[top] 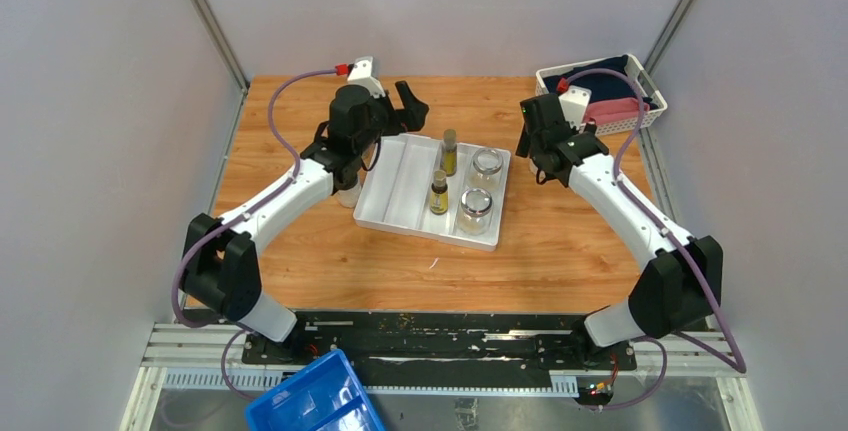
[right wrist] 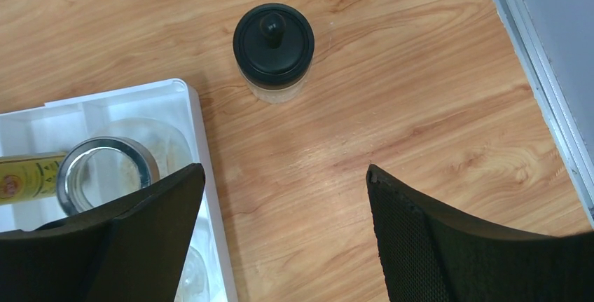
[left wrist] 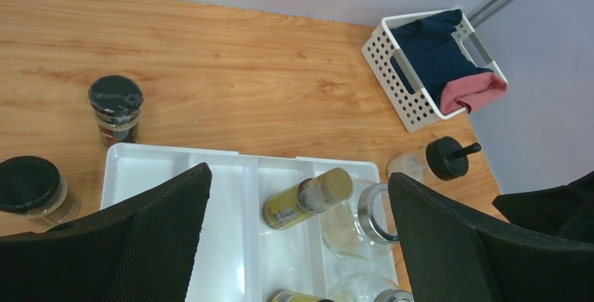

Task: Organize the condiment bottles
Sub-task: Pick up the bottle from the center of the board.

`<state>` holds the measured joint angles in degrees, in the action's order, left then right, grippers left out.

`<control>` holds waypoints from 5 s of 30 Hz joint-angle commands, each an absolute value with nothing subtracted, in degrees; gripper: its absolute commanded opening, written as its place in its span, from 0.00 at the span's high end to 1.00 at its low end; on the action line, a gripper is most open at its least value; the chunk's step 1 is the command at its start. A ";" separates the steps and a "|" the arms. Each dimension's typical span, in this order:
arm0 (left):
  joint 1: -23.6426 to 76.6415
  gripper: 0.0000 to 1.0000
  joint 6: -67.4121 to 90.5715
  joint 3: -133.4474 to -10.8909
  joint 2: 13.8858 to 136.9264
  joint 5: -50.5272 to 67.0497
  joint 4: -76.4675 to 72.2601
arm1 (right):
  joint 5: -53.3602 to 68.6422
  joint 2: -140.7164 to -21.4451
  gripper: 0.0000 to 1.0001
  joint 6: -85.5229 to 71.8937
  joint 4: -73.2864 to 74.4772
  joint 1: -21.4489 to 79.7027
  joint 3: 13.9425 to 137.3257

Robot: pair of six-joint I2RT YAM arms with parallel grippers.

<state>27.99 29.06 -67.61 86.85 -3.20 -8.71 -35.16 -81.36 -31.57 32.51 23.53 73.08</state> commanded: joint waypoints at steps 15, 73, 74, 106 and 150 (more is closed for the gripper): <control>26.72 0.00 28.40 -70.25 90.45 -1.76 -7.50 | -28.26 -92.34 0.11 -28.11 29.61 15.56 77.22; 26.37 0.00 27.29 -72.27 96.32 -0.78 -8.15 | -20.64 -105.37 1.00 -27.52 25.22 10.11 84.27; 26.37 0.00 27.33 -72.20 96.19 -0.80 -8.16 | -20.51 -105.23 1.00 -27.56 25.22 10.11 84.37; 26.37 0.00 27.41 -72.25 96.57 -0.78 -8.09 | -20.04 -105.28 0.20 -25.66 26.02 10.19 85.78; 26.46 0.00 28.51 -70.67 95.71 -0.35 -8.66 | -19.16 -102.12 1.00 -26.92 26.10 11.99 82.49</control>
<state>26.70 28.10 -71.33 97.34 -1.02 -7.64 -19.05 -104.40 -27.35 25.06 11.35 82.54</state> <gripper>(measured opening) 0.997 0.635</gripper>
